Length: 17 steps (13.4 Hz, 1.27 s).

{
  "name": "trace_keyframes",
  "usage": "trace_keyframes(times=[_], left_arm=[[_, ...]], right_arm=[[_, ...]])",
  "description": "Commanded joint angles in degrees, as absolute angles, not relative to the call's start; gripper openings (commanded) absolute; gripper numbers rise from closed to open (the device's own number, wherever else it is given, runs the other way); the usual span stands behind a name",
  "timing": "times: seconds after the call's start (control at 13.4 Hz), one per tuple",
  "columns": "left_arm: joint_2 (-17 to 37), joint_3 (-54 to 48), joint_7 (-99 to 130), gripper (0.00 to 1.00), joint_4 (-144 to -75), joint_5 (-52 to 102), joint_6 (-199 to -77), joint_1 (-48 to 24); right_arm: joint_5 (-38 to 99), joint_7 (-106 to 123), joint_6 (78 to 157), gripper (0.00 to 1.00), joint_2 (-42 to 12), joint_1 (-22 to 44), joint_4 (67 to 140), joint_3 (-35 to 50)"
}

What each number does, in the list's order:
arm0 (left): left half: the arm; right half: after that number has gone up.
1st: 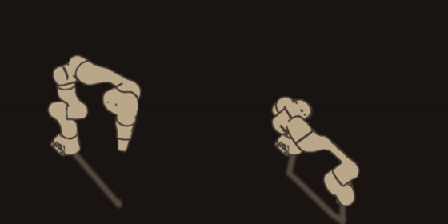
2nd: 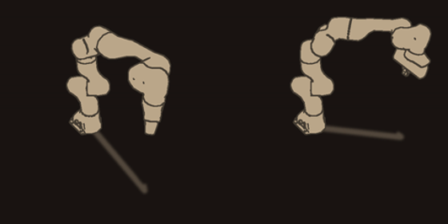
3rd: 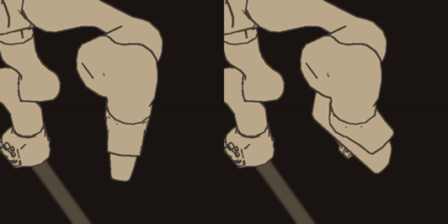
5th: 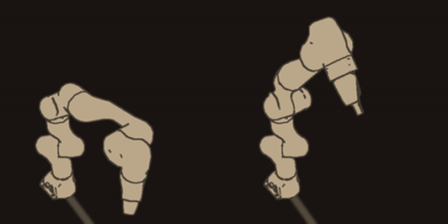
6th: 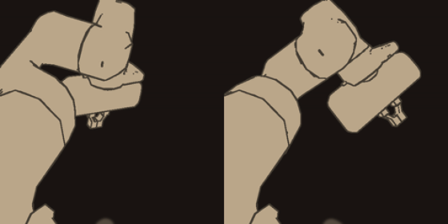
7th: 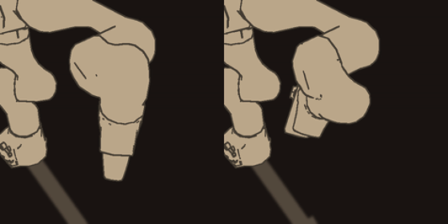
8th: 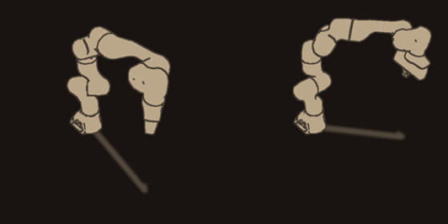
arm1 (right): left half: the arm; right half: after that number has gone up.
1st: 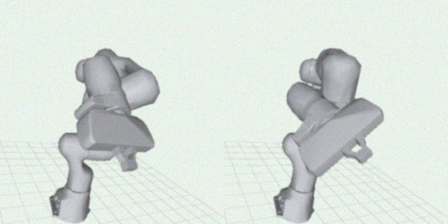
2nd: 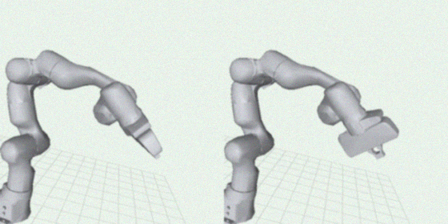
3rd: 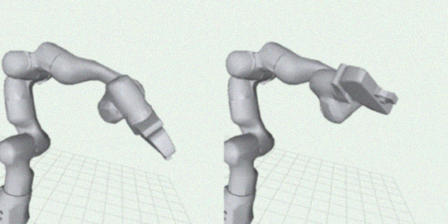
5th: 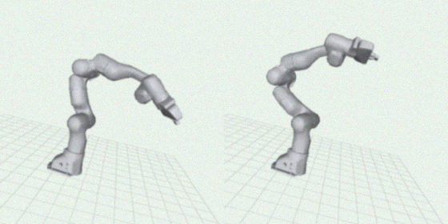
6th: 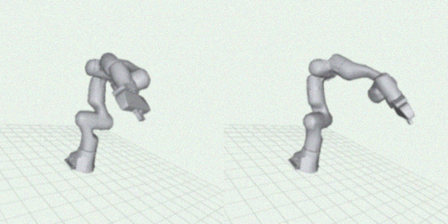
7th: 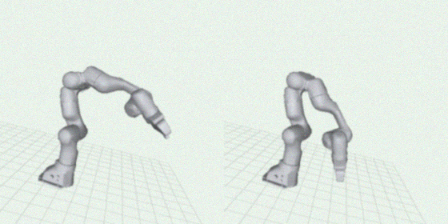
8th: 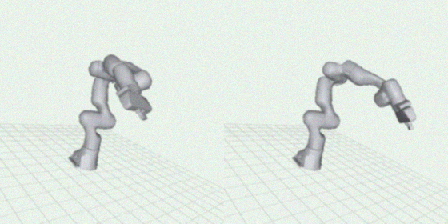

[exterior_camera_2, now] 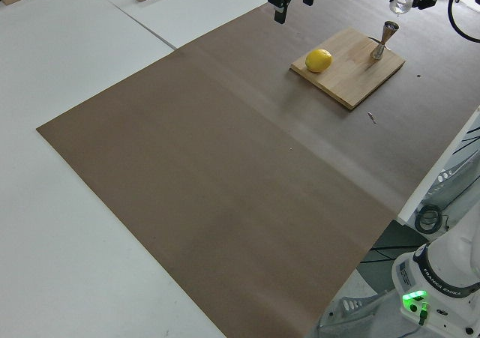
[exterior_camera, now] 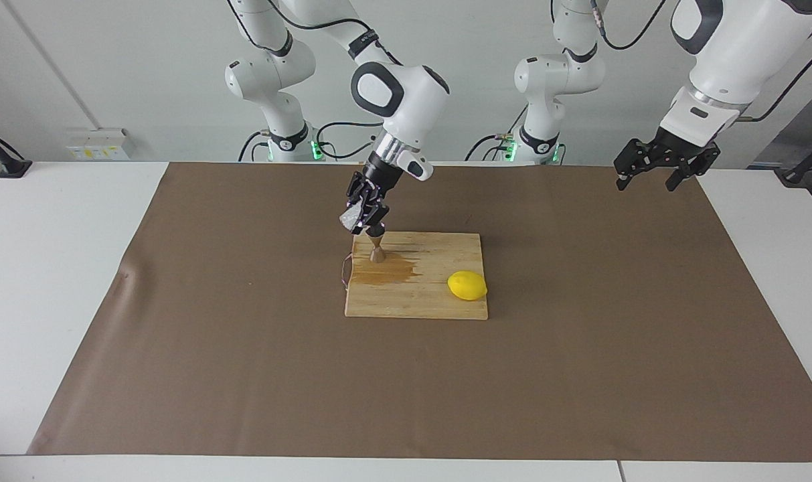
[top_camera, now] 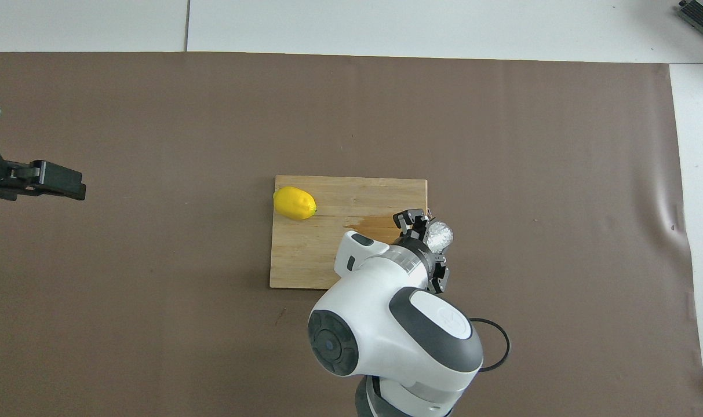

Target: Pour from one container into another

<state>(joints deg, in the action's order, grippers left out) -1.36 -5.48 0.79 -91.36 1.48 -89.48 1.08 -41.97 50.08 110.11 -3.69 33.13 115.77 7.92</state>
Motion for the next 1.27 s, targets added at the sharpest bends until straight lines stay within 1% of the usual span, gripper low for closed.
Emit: trace_keyframes(times=[0.0, 0.22, 0.45, 0.6, 0.9, 1.19], left_arm=[[-1.8, -5.5, 1.4, 1.0, -92.0, 1.8, -89.7, 1.3], [-1.8, -5.5, 1.4, 1.0, -92.0, 1.8, -89.7, 1.3], [-1.8, -5.5, 1.4, 1.0, -92.0, 1.8, -89.7, 1.3], [-1.8, -5.5, 1.4, 1.0, -92.0, 1.8, -89.7, 1.3], [-1.8, -5.5, 1.4, 1.0, -92.0, 1.8, -89.7, 1.3], [-1.8, -5.5, 1.4, 1.0, -92.0, 1.8, -89.7, 1.3]], right_arm=[[-39.6, 50.7, 110.2, 0.23, -3.4, 31.8, 115.4, 8.3], [-38.9, 51.3, 111.8, 0.23, -3.4, 30.0, 115.4, 8.4], [-32.7, 56.1, 111.8, 0.23, -1.1, 27.3, 115.5, 8.3], [-29.6, 58.9, 111.7, 0.23, -0.8, 25.7, 115.6, 8.3], [-24.4, 62.4, 112.2, 0.23, -0.8, 24.4, 115.7, 8.3], [-20.3, 65.2, 118.2, 0.23, -0.9, 21.7, 116.9, 8.3]])
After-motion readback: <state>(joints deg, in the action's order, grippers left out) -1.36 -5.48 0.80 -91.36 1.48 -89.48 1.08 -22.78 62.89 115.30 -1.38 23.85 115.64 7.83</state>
